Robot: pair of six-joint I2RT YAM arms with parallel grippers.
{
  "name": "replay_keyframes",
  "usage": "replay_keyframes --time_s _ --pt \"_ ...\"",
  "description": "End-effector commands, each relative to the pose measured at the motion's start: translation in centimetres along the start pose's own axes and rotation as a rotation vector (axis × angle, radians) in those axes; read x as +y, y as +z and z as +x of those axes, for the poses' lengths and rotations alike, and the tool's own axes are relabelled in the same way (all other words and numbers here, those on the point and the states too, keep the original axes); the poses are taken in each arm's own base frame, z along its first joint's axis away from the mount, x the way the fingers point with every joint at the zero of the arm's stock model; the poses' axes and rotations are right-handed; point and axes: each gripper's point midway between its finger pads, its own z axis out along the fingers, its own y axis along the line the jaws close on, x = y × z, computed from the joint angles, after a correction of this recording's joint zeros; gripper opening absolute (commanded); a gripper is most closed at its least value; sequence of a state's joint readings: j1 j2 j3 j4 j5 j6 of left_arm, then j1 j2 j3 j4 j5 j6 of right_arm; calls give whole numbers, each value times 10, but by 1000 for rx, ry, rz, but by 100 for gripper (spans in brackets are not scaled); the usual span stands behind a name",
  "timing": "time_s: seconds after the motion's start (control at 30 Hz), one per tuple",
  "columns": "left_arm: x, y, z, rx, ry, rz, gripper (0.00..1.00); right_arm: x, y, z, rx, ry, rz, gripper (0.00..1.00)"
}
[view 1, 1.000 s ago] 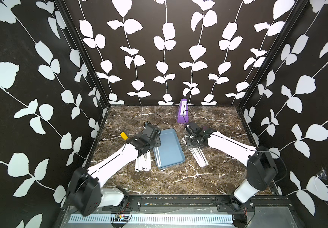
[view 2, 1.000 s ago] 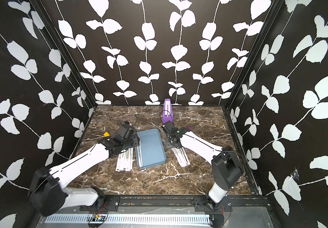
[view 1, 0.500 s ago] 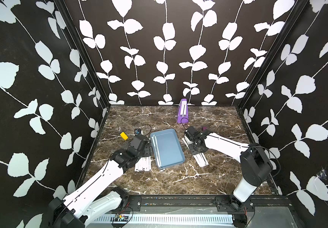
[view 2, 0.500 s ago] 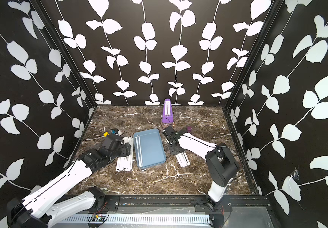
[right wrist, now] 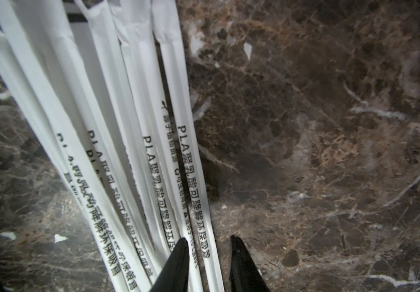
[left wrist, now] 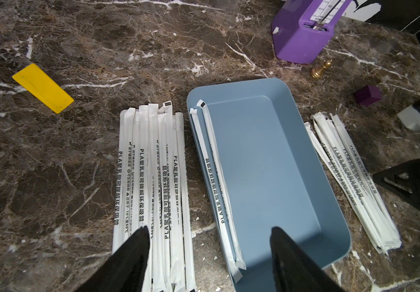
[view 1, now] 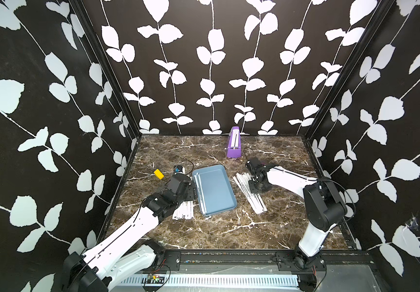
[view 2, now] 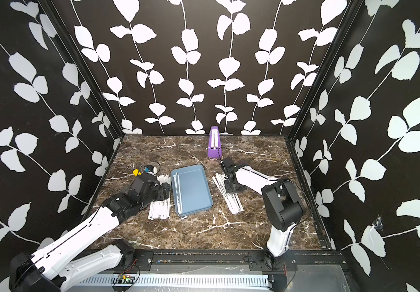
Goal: Put the straws into the storage box
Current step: Pick up the straw from the center of the board.
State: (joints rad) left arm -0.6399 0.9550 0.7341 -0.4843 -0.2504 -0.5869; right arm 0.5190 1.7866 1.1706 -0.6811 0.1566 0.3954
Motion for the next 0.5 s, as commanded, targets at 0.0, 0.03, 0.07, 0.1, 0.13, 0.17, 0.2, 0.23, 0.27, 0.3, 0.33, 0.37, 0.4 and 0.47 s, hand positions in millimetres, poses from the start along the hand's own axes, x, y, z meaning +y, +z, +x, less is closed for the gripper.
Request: replay_keyframes --time_s 0.0,0.03,0.07,0.1,0.13,0.17,0.2,0.23,0.27,0.3,0.33,0.37,0.4,0.47 --pt "-2 1 1 -13 -14 20 77 -2 13 10 32 -11 13 29" --pt "-3 2 3 -9 -13 24 77 -4 15 11 36 -10 18 28" --pt "-3 1 2 -9 -18 26 77 -5 17 11 37 -6 20 27" --pt "-3 2 3 -8 -19 27 77 -6 19 12 39 -2 19 26" --pt "-3 2 3 -7 -21 27 77 -7 21 12 41 0 16 25" --pt "-4 2 4 -5 -21 29 77 -7 23 14 47 -1 17 24" --pt "-3 2 4 -6 -23 30 77 -8 24 14 51 -2 18 23" --pt "-3 2 4 -7 -24 31 77 -8 26 16 56 -7 20 22" --pt "-4 3 5 -7 -26 33 76 -8 28 17 60 -8 22 22" --pt "-4 4 5 -5 -26 33 76 -9 30 17 63 -9 24 21" --pt "-5 4 5 -5 -27 37 76 -9 31 18 64 -11 23 20" --pt "-5 4 4 -4 -28 37 76 -8 32 17 63 -12 21 19" --pt "-5 4 5 -2 -30 39 76 -8 32 18 63 -13 21 18" --pt "-5 4 6 -2 -34 39 76 -8 32 18 63 -13 18 16"
